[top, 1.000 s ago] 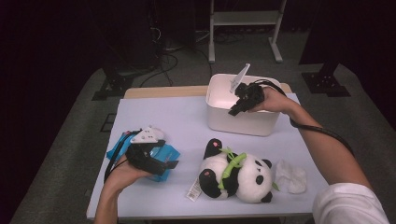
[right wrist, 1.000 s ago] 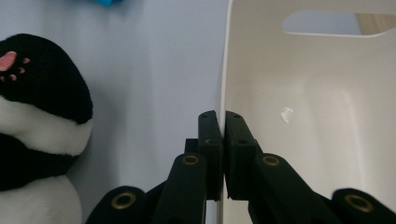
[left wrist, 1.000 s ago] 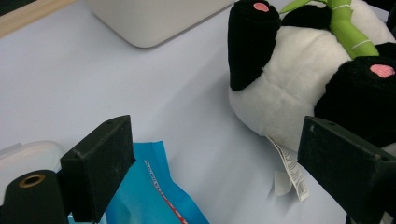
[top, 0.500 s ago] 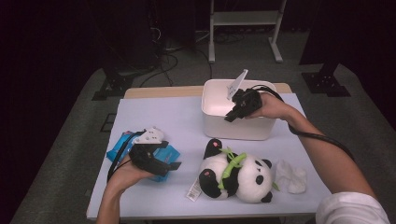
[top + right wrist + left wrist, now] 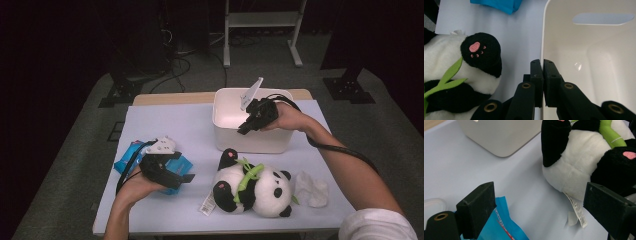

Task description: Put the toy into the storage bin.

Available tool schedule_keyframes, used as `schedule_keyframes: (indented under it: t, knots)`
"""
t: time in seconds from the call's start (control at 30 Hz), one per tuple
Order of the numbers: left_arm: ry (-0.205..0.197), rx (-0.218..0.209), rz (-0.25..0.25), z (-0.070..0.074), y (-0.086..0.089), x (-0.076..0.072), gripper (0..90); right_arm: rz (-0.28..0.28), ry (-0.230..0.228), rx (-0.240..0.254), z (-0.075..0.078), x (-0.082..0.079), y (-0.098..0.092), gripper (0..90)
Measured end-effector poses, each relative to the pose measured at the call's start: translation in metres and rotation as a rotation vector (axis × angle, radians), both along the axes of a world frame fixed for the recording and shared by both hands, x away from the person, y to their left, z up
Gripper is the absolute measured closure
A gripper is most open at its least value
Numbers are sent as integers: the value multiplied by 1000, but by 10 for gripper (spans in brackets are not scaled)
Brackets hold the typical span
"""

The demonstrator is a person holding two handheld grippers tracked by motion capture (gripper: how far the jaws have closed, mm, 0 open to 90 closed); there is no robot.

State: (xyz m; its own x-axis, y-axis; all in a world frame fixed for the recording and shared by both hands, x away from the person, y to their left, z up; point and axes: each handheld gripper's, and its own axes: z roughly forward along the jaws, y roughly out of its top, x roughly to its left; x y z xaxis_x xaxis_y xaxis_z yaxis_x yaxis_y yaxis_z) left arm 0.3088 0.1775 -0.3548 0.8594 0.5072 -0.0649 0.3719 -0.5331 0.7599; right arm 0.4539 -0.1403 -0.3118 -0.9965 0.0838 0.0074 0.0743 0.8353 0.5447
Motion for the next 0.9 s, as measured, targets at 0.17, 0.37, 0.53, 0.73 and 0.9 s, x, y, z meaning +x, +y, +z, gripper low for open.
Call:
schedule_keyframes:
  t: [0.17,0.37,0.53,0.73,0.9]
  knots:
    - [-1,0,-2,0,0,0,96,20,9,7,0,-4,4,861]
    - [5,4,-6,-2,-1,0,96,45,7,3,0,-11,12,856]
    - [7,3,-4,-2,-1,0,96,69,7,6,0,-17,17,855]
    - [2,-2,-4,-1,0,0,96,91,10,5,0,-24,22,854]
    - [4,-1,-7,-2,0,0,96,98,15,8,-1,-28,25,852]
